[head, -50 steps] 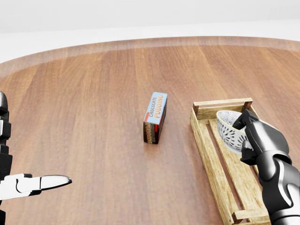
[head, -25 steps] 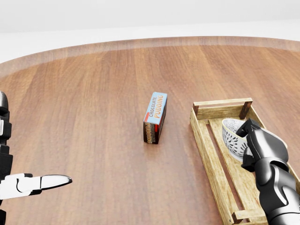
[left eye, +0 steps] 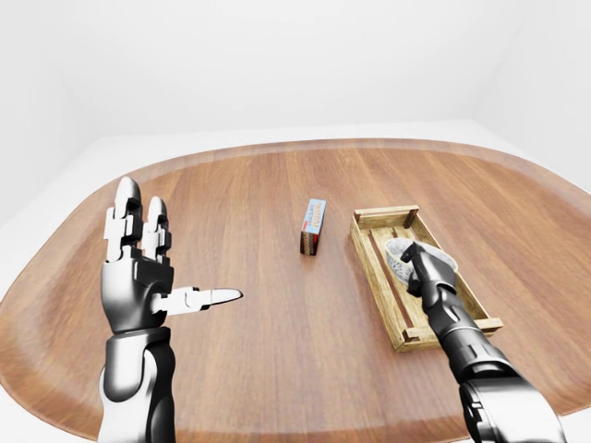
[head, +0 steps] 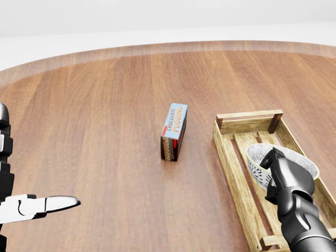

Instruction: Pick up the bowl on the left and put it in the tray.

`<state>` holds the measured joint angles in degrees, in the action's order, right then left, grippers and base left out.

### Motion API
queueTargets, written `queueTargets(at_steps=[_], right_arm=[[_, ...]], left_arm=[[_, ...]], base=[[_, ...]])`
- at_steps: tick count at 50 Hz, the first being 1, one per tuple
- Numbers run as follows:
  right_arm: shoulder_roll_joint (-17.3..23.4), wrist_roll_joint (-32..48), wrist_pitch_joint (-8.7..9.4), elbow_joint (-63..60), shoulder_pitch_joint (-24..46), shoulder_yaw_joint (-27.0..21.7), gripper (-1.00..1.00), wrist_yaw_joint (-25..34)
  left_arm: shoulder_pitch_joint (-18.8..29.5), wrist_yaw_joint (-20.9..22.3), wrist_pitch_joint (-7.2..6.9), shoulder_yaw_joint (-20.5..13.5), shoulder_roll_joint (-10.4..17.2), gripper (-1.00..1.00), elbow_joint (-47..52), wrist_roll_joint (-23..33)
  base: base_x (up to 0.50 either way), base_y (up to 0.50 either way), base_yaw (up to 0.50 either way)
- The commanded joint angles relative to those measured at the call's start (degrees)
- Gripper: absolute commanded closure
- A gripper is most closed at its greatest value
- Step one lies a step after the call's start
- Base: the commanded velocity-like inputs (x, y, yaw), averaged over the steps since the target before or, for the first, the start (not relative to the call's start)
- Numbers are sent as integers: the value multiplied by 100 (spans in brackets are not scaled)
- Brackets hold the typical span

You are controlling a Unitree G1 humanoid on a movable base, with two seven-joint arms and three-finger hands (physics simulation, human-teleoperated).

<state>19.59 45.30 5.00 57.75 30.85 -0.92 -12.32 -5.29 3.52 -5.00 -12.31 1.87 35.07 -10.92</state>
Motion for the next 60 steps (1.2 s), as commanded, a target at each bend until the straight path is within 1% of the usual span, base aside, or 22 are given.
queueTargets(at_steps=[1, 13, 14, 15, 16, 17, 18, 22, 25, 39, 43, 44, 46, 52, 55, 60], right_arm=[[-26, -178, 0, 834, 25, -8, 100, -378], [-71, -263, 0, 1001, -13, 25, 100, -432], [-75, -271, 0, 1008, -12, 26, 85, -435], [-82, -292, 0, 1022, -15, 22, 62, -427], [-90, -296, 0, 1043, -19, 26, 30, -453], [-92, -303, 0, 1054, -19, 30, -13, -456], [-97, -323, 0, 1081, -22, 25, -100, -452], [-87, -347, 0, 1023, -43, 31, -100, -392], [-69, -351, 0, 914, -72, 28, -100, -345], [-37, -309, 0, 522, -171, -19, -100, -185], [-14, -195, 0, -86, -293, -55, -100, 78], [-12, -163, 0, -251, -332, -75, -100, 159], [11, -12, 0, -882, -436, -111, -100, 452], [-26, 407, 0, -2062, -606, -263, -100, 1077], [-43, 708, 0, -2738, -621, -295, -100, 1512], [-99, 964, 0, -3089, -572, -384, -100, 1823]], left_arm=[[-15, -18, 0, 108, -41, -100, -439, 146], [-61, 11, 0, 140, -64, -100, -599, 178], [-29, -11, 0, 129, -45, -100, -505, 158], [-15, -20, 0, 126, -38, -100, -479, 163], [-7, -20, 0, 126, -39, -100, -489, 162], [-4, -21, 0, 125, -40, -100, -478, 157], [-21, -23, 0, 127, -45, -100, -440, 158], [-70, 10, 0, 153, -72, -100, -593, 195], [-41, -26, 0, 146, -53, -100, -429, 170], [-59, -11, 0, 175, -68, -100, -475, 198], [-42, -21, 0, 181, -64, -100, -454, 209], [-73, 5, 0, 203, -85, -100, -574, 231], [-58, -12, 0, 206, -73, -100, -535, 228], [-42, -23, 0, 192, -59, -100, -469, 217], [-82, 8, 0, 196, -80, -100, -558, 226], [-95, 15, 0, 171, -76, -100, -529, 193]], base=[[0, 0, 0], [0, 0, 0], [0, 0, 0], [0, 0, 0], [0, 0, 0], [0, 0, 0], [0, 0, 0], [0, 0, 0], [0, 0, 0], [0, 0, 0], [0, 0, 0], [0, 0, 0], [0, 0, 0], [0, 0, 0], [0, 0, 0], [0, 0, 0]])
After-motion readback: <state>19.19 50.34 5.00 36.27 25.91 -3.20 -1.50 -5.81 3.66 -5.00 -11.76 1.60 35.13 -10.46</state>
